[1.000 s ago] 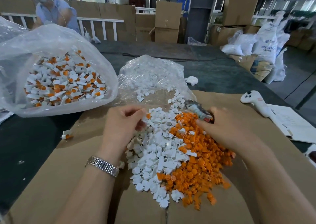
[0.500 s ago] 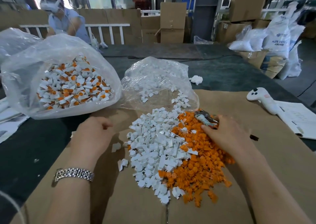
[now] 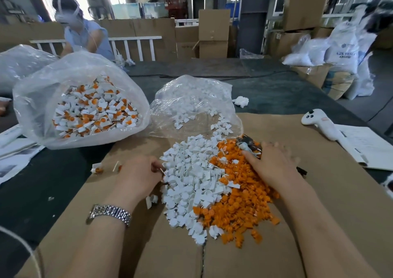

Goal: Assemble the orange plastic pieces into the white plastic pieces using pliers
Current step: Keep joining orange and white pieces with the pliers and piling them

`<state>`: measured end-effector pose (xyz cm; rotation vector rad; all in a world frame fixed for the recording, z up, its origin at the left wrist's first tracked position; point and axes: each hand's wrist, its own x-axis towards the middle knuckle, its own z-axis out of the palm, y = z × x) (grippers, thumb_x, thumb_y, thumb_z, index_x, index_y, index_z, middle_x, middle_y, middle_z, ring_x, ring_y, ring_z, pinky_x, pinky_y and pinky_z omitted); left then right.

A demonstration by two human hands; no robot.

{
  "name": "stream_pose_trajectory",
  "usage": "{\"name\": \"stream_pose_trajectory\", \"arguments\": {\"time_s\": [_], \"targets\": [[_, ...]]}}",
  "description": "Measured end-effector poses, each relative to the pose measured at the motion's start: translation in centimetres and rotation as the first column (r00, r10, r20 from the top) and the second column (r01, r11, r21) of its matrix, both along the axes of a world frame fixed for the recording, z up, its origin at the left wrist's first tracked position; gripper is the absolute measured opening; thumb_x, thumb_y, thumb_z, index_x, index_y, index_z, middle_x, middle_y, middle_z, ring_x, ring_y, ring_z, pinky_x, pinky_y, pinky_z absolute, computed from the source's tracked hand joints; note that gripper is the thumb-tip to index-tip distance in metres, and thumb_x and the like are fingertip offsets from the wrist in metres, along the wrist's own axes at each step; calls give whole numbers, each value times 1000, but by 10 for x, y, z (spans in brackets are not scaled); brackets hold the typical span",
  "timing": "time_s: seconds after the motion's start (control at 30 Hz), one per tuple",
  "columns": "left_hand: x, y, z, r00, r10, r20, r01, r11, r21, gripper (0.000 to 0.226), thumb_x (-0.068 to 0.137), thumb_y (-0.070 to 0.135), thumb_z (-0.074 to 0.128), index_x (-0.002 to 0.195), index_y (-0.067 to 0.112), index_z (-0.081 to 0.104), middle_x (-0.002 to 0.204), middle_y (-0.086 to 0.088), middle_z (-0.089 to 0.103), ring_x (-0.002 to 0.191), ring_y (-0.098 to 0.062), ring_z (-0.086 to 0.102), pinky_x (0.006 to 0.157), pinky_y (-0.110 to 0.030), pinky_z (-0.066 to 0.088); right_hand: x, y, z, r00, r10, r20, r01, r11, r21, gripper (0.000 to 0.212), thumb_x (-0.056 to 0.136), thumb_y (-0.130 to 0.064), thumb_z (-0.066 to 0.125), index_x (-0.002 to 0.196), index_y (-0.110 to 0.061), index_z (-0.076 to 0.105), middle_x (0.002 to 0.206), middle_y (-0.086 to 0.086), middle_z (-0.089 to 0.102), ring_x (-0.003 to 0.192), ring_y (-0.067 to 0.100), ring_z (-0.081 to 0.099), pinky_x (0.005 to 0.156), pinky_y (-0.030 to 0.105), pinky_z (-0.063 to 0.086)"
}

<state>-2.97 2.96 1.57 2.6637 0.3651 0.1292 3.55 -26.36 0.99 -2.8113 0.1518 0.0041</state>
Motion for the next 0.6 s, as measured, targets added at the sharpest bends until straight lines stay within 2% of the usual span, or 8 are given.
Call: {"name": "stream_pose_trajectory", "arguments": {"time_s": [0.1, 0.17, 0.23, 0.3, 0.37, 0.43, 0.53, 0.6], "targets": [[12, -10, 1, 999, -26, 43, 30, 994, -101, 16, 90, 15, 72, 93, 30, 68, 87, 12, 64, 82, -8, 60, 61, -24, 43, -1, 0, 5, 990, 61, 129, -67, 997, 49, 55, 97, -61, 45, 138, -23, 49, 140, 8, 45, 134, 29, 38, 108, 52, 33], [15, -14, 4, 995, -18, 100, 35, 985, -168, 18, 90, 17, 74, 90, 32, 65, 88, 10, 65, 81, -8, 60, 58, -25, 41, -2, 1, 11, 954, 168, 248, -198, 975, 100, 34, 98, -49, 53, 125, -28, 58, 129, -2, 53, 125, 20, 45, 106, 46, 39], [18, -15, 9, 983, 14, 185, 24, 979, -201, 15, 90, 18, 73, 93, 31, 67, 89, 11, 66, 81, -6, 60, 59, -26, 43, -6, 1, 18, 918, 296, 263, -344, 925, 162, 20, 95, -45, 61, 108, -31, 66, 112, -11, 63, 109, 11, 55, 99, 42, 48], [20, -16, 14, 961, 64, 269, 12, 963, -270, 15, 92, 15, 70, 97, 29, 72, 86, 8, 69, 78, -13, 66, 64, -31, 52, -11, 2, 22, 890, 402, 215, -442, 876, 193, 21, 87, -54, 67, 95, -35, 70, 97, -18, 66, 95, 5, 57, 91, 39, 51], [22, -20, 18, 948, 118, 295, 31, 889, -457, 17, 94, 11, 68, 98, 26, 75, 80, 3, 75, 75, -19, 74, 73, -39, 61, -17, 4, 23, 869, 462, 179, -492, 843, 215, 29, 78, -63, 70, 89, -37, 71, 89, -20, 65, 92, 3, 54, 90, 40, 48], [23, -26, 21, 960, 125, 251, 77, 742, -666, 19, 94, 7, 69, 102, 22, 76, 81, -1, 79, 77, -18, 77, 79, -38, 63, -20, 9, 23, 855, 498, 143, -518, 829, 210, 32, 74, -65, 73, 92, -38, 71, 91, -21, 63, 94, 3, 52, 93, 42, 46], [26, -38, 23, 980, 96, 176, 130, 366, -922, 21, 89, -5, 72, 107, 5, 74, 91, -13, 79, 87, -26, 79, 78, -29, 63, -19, 13, 23, 852, 504, 145, -523, 831, 188, 20, 81, -53, 75, 95, -38, 73, 94, -19, 62, 96, 5, 54, 97, 45, 45], [28, -45, 22, 985, 73, 159, 146, 150, -978, 25, 82, -10, 74, 107, -3, 73, 92, -18, 78, 87, -29, 78, 73, -24, 62, -18, 13, 20, 856, 491, 163, -514, 842, 162, 9, 87, -43, 74, 94, -37, 73, 94, -19, 62, 95, 5, 54, 98, 46, 45]]}}
